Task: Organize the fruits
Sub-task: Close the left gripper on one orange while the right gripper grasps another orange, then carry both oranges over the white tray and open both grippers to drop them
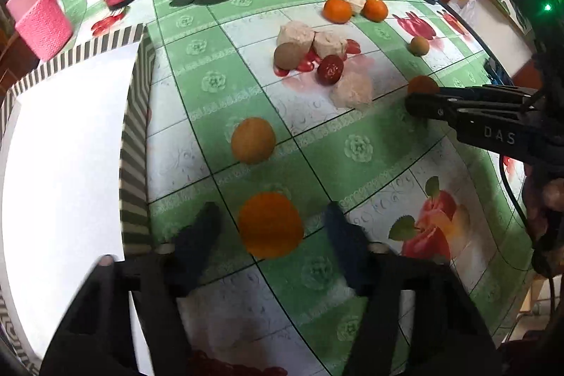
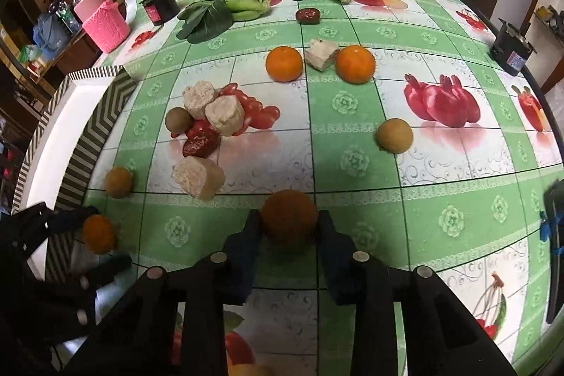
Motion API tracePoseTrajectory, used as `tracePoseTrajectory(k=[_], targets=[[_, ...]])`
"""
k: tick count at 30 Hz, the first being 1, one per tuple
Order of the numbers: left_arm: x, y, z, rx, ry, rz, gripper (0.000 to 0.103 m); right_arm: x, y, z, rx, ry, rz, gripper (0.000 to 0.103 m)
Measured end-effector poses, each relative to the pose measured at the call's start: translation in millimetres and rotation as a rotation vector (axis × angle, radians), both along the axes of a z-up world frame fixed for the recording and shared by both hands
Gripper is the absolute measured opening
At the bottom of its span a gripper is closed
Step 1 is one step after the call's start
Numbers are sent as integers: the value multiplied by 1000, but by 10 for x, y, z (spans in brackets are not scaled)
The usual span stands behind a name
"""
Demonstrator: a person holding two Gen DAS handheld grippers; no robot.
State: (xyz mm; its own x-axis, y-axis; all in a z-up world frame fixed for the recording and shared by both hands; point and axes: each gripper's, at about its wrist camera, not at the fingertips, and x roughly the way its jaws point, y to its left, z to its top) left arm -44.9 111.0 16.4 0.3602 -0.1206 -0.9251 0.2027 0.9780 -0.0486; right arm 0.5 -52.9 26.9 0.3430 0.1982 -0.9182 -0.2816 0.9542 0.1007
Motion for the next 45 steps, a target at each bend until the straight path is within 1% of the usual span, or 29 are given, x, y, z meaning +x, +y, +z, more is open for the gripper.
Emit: tracePoseTrajectory(k=[2,5,9,13,18,22,27,31,34,37,41,45], targets=[[9,4,21,-1,-9,-10,29,-16,-31,9,6,6,-4,32],[1,23,28,-18,-1,-15,29,-61,-80,39,16,5,-15,32],[-47,49,71,-59,21,-17,29,-116,-113,113,42,10,-21,32],[-113,95,199,-77,23,-21,29,-164,-90,220,63,8,-18,32],[-145,267,360,-81,53,16,29,-218,85,364,103,12,12,32],[-170,540,481,-80,71,66,29,-259,349,468,148,15,57,32],[-234,971,563,-34,63,141,29,-286,819,587,204,16,144,31],[-289,1307,523,5,59,211,29,-273,1270,651,273,27,221,31],[-350,1473,432,23,71,243,29,-287,1657,633,293,38,298,31],[-451,1543,326,32,95,253,29,-278,1995,508,277,64,346,31],[-564,1518,215,6,128,253,29,-242,2251,323,237,93,393,31],[-638,1375,109,-27,156,237,29,-194,2388,195,189,111,438,31]])
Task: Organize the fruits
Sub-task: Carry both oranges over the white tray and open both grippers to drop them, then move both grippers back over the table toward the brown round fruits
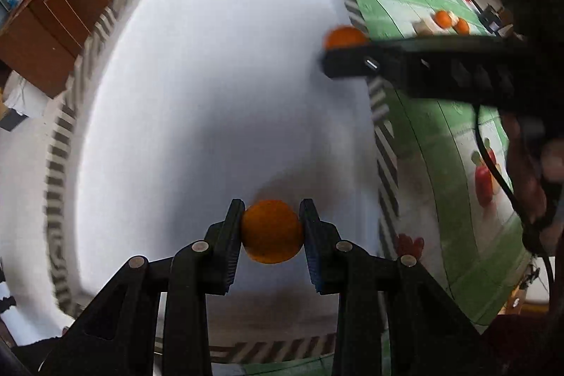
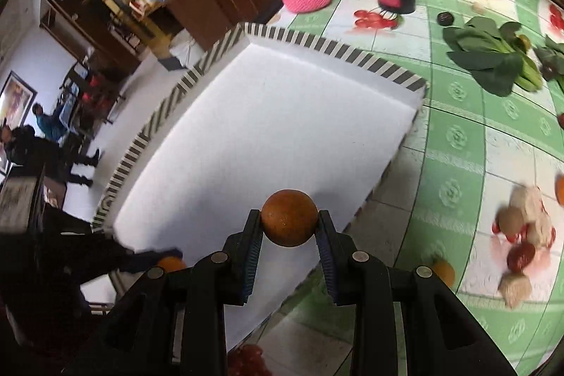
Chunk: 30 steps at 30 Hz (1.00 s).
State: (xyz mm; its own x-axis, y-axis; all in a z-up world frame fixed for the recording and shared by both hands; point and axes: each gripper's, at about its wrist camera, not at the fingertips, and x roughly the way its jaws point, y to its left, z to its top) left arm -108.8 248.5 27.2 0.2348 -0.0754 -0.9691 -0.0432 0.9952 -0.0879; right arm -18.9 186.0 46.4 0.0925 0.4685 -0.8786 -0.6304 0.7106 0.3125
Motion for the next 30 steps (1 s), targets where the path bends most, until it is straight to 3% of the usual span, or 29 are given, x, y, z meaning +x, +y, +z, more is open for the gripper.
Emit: tracePoseTrajectory(k=[9,13,14,17,20,22,26,30], targets=[[32,-388,-29,-33,-23,-43,29,120,89,-78,-35,-22,61,33],[52,-401,-15,-45,-23,-20,30,171,35,-54,-3,-24,36,46],[58,-385,-8,-30,-23,-11,32,184,15,-41,5,-23,29,46],[61,-290,40,23,-43,39,54,199,-69,64,42,-45,5,52],[98,-230,133,69,-78,75,72,172,-204,236,84,-92,-15,64],[153,-236,205,88,-107,88,73,137,-319,338,92,-120,-32,73],[283,-287,344,111,-145,77,73,33,-595,455,58,-158,-71,76],[385,-335,306,91,-172,67,73,4,-940,489,21,-156,-142,76]])
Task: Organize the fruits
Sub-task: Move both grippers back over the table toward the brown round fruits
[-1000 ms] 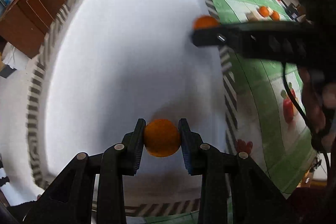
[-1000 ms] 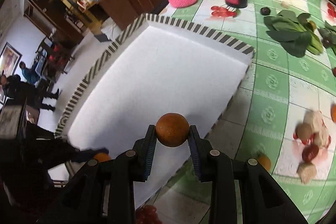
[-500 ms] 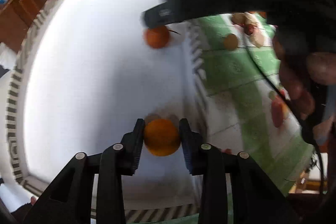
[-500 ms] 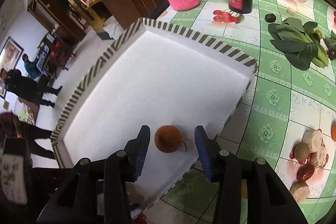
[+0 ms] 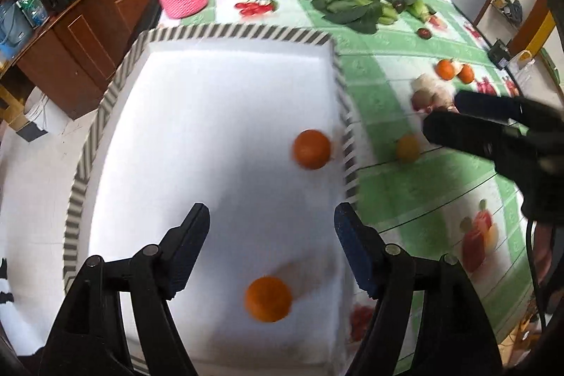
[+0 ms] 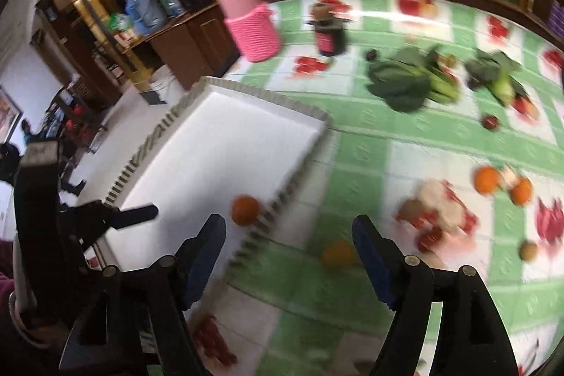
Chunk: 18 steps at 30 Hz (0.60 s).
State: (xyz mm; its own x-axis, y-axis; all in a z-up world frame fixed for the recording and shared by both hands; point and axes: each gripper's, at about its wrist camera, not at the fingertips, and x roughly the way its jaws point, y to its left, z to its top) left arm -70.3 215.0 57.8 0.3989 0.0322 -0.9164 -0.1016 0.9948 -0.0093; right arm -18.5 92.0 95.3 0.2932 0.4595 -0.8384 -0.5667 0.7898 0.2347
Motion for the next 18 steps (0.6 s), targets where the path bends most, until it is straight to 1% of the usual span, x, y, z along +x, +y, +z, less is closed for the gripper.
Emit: tracePoseTrajectory(k=[3,5,10,18], targets=[[52,-108,13,-8,-18,-23,73,-20,-261,11,-11,0,-57,77],[20,-185,38,-12,-24,-45,73,-26,-418,-4,-35,-4,-96,77],[83,-395,48,-36,-20,-81,73,-23,-753,-105,-78,10,-163,77],[252,-669,28,-55,-18,-138,73,44,-1017,-288,-72,44,-225,77]])
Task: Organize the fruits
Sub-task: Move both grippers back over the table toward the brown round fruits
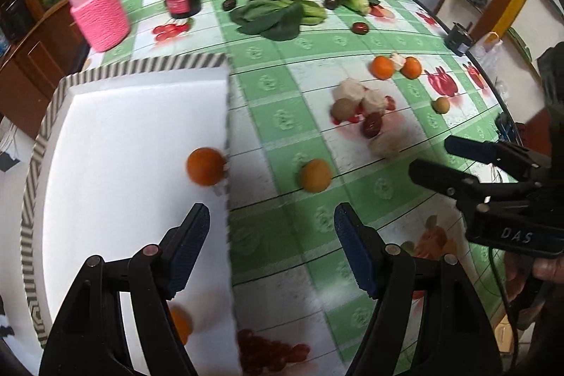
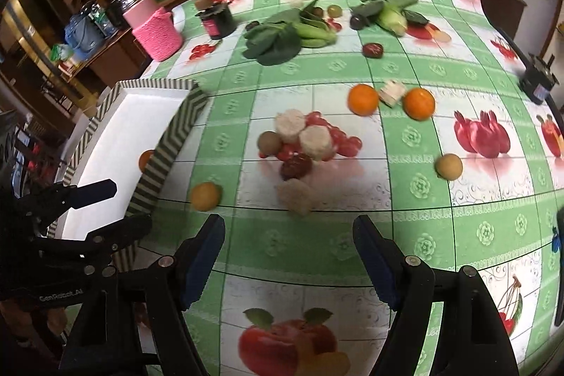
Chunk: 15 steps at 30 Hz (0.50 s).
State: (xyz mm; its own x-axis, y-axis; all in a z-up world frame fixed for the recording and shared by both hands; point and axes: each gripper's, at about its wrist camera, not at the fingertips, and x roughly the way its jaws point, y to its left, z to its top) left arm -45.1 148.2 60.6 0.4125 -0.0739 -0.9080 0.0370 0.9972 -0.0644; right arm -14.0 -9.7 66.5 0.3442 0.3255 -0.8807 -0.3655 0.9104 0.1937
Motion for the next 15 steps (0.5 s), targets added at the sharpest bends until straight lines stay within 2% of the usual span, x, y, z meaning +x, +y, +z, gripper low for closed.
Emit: tracePoseTrajectory(k=[5,7,15], targets=[[100,-146,-87,-6,21,-29,73,116,-72,-112,27,32,-12,73],[129,-192,-128,-3,30,-39,73,154,-51,-147,24,35,-5,66],[212,-245,-244,12,50,-52,73,278,34,-323,8,58,30,54]])
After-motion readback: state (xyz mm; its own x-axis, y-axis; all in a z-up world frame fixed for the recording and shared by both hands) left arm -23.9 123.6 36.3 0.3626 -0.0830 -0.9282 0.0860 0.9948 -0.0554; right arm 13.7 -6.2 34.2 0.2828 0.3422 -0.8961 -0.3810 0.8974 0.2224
